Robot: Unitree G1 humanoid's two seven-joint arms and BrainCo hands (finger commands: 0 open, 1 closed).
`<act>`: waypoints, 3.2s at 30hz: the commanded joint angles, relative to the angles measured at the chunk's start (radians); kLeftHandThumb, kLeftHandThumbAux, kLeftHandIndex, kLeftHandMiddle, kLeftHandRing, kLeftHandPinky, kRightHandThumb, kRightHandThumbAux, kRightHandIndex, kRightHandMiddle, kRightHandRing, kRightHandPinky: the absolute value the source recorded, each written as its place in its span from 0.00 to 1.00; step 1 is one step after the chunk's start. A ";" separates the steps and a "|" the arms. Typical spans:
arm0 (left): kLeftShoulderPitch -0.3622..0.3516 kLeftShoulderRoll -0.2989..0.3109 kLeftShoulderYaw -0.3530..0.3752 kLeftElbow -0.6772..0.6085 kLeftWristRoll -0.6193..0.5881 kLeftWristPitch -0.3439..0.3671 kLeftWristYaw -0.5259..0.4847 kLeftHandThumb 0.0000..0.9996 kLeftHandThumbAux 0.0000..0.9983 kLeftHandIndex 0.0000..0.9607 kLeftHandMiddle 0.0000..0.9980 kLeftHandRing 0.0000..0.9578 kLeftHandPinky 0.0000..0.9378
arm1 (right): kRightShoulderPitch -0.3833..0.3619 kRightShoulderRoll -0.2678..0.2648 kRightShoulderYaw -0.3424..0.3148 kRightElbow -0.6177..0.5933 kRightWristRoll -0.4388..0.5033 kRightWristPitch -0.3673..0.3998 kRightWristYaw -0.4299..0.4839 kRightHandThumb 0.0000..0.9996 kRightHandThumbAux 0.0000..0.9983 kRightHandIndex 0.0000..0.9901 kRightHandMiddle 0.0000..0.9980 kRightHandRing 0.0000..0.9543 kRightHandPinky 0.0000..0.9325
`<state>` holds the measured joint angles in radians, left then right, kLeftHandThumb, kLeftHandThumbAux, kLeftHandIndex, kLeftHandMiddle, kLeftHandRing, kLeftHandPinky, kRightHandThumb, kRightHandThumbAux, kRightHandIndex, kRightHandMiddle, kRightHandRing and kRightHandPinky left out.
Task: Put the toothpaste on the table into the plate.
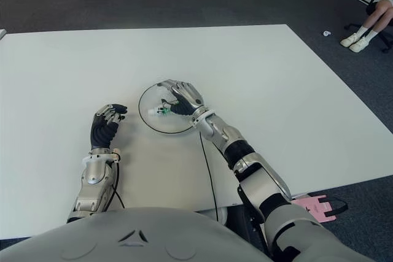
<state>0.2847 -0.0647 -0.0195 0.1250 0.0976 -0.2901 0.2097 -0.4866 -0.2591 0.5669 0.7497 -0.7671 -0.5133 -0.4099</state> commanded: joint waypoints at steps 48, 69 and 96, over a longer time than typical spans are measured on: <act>-0.008 -0.006 0.005 0.081 -0.005 0.009 -0.005 0.71 0.72 0.44 0.41 0.40 0.40 | 0.339 0.067 -0.313 -0.455 0.379 0.002 0.151 0.00 0.71 0.15 0.14 0.13 0.15; -0.008 -0.007 0.007 0.066 -0.003 0.032 -0.002 0.71 0.72 0.44 0.40 0.40 0.40 | 0.421 0.257 -0.488 -0.320 0.536 -0.088 0.038 0.01 0.96 0.38 0.38 0.37 0.39; -0.014 -0.004 0.007 0.060 0.000 0.049 -0.003 0.71 0.72 0.44 0.40 0.39 0.40 | 0.476 0.349 -0.553 -0.244 0.591 -0.031 -0.037 0.00 1.00 0.48 0.48 0.52 0.58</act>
<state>0.2502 -0.0641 -0.0162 0.1547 0.0975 -0.2785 0.2097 -0.0445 0.0595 0.0212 0.4412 -0.1876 -0.5173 -0.4411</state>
